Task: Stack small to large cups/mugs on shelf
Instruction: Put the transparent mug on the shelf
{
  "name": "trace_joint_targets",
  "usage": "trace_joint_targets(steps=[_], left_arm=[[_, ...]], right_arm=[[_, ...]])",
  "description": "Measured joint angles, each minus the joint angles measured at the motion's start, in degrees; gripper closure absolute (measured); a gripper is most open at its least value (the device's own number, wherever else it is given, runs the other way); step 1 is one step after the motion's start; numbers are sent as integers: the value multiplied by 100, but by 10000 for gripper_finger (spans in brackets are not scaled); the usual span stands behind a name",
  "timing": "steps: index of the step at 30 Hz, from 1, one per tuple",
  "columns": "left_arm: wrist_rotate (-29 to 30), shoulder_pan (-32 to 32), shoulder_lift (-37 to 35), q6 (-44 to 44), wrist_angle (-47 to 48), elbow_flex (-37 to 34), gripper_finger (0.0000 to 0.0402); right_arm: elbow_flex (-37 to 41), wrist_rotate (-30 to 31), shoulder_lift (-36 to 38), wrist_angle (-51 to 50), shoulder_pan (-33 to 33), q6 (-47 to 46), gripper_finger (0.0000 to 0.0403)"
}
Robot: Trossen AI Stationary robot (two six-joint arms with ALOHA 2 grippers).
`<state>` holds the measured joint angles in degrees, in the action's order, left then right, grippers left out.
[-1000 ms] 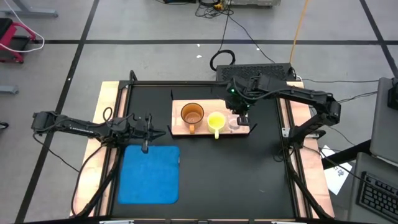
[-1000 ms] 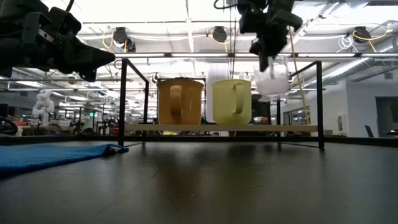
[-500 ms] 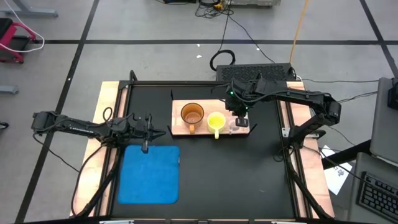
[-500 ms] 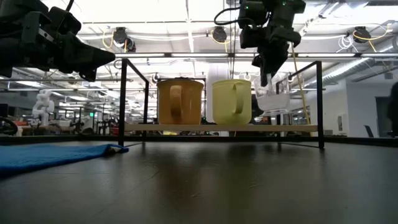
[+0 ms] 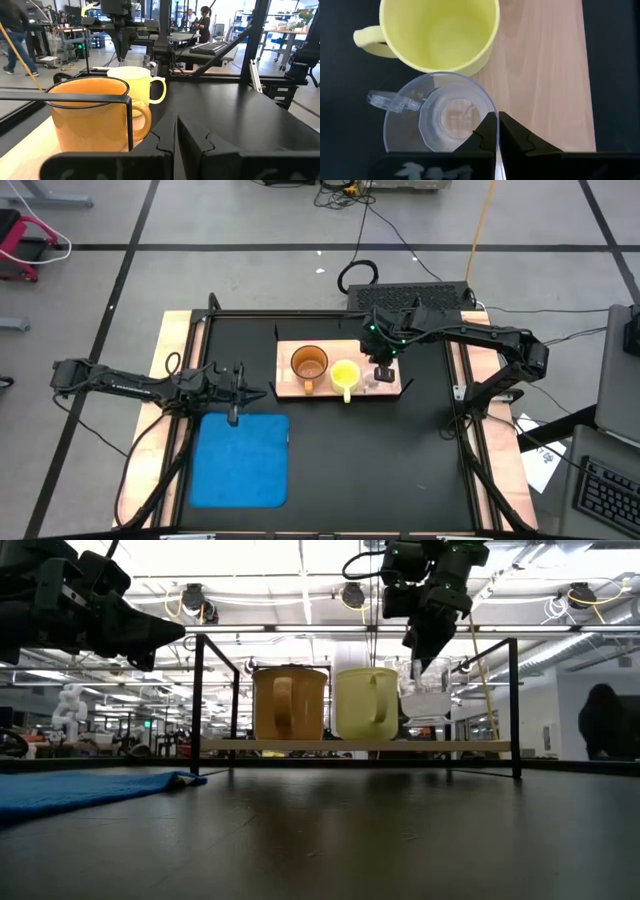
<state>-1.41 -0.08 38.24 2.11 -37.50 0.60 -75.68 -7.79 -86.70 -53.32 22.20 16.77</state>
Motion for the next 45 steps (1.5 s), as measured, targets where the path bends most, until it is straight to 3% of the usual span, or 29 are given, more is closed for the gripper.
trace_joint_targets(steps=[30, 36, 45], left_arm=[[1, 0, -1, 144, -53, 0, 380], [0, -2, 0, 140, -15, 0, 380], [0, 0, -2, 116, 48, 0, 380]], right_arm=[[557, 24, 7, 470, 133, -23, 403], [557, 641, 7, 458, 65, -118, 403], [557, 671, 7, 463, 50, -214, 403]])
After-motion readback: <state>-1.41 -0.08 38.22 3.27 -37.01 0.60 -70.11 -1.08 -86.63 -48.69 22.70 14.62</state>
